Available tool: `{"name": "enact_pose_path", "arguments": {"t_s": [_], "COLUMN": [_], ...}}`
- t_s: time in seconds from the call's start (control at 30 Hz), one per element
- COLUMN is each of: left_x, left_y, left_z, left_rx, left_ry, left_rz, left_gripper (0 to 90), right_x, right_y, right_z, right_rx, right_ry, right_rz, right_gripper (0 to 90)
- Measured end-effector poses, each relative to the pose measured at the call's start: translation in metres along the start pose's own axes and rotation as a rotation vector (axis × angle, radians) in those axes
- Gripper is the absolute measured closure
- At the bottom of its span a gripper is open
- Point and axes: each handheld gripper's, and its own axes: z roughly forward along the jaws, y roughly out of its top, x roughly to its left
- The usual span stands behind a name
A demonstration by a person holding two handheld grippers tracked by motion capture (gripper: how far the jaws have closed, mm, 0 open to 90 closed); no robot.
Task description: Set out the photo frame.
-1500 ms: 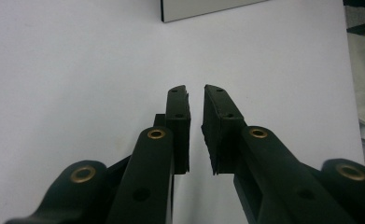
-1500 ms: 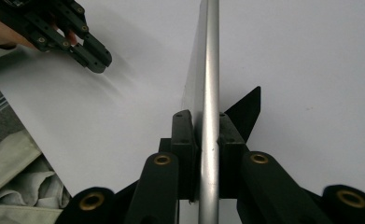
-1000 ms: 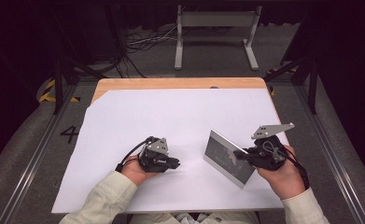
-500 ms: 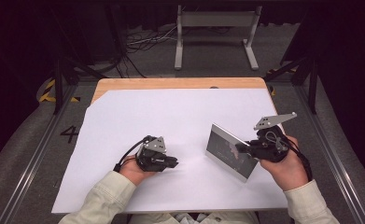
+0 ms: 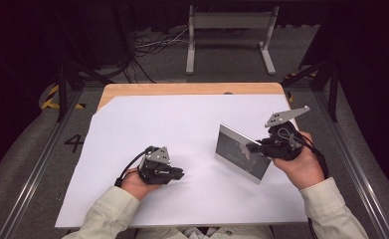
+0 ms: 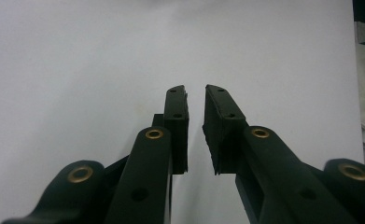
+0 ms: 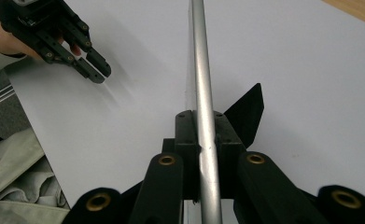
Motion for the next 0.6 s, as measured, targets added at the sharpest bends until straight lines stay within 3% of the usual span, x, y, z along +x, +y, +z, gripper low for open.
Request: {"name": "enact_pose_path", "arguments": {"t_s": [0.6], "left_x": [-0.004], "left_y": [-0.023], "left_z": [-0.021], "left_rx": [-0.014], "left_ry": [0.056], "left_rz": [-0.064], "left_gripper": [78.8], "right_x": [-0.014], "right_y": [0.039], "right_z": [0.023], "right_rx": [0.016], "right_ry": [0.068], "right_rz": [-0.093], "right_gripper": [83.8]}}
